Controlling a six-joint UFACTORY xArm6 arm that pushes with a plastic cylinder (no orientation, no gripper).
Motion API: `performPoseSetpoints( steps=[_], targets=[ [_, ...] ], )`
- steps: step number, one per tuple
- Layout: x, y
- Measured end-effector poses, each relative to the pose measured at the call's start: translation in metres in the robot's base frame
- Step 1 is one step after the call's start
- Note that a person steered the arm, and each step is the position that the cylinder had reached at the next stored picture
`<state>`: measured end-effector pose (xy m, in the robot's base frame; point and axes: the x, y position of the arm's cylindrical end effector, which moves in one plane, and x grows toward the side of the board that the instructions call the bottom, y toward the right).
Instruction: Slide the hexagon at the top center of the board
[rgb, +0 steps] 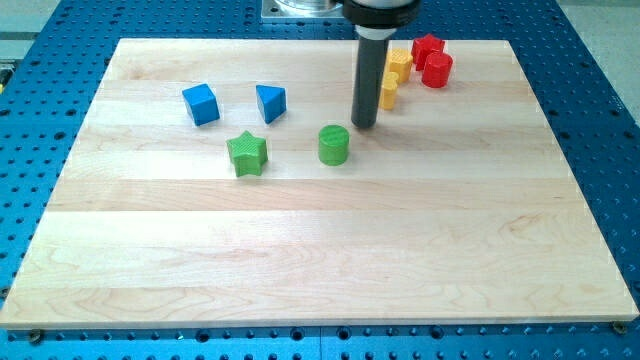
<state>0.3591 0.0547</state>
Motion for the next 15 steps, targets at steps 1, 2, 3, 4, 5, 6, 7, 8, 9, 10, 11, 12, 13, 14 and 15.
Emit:
performPoseSetpoints(
  steps=[1, 2, 3, 4, 5, 6, 7, 8, 9, 10, 11, 12, 13, 14, 15],
  targets=[
    [-0.011, 0.016],
    [-0.042, 0.043],
    [-0.063, 0.054],
    [-0.054, 0.023],
    [-0.041, -0.017],
    [-0.041, -0.017],
    [-0.041, -0.017],
    [-0.041, -0.017],
    [-0.027, -0.003],
    [-0.014, 0.048],
    [-0.014, 0.157],
    [-0.063, 0.225],
    [-0.139, 0.209],
    [-0.152, 0.157],
    [-0.146, 0.112]
  ],
)
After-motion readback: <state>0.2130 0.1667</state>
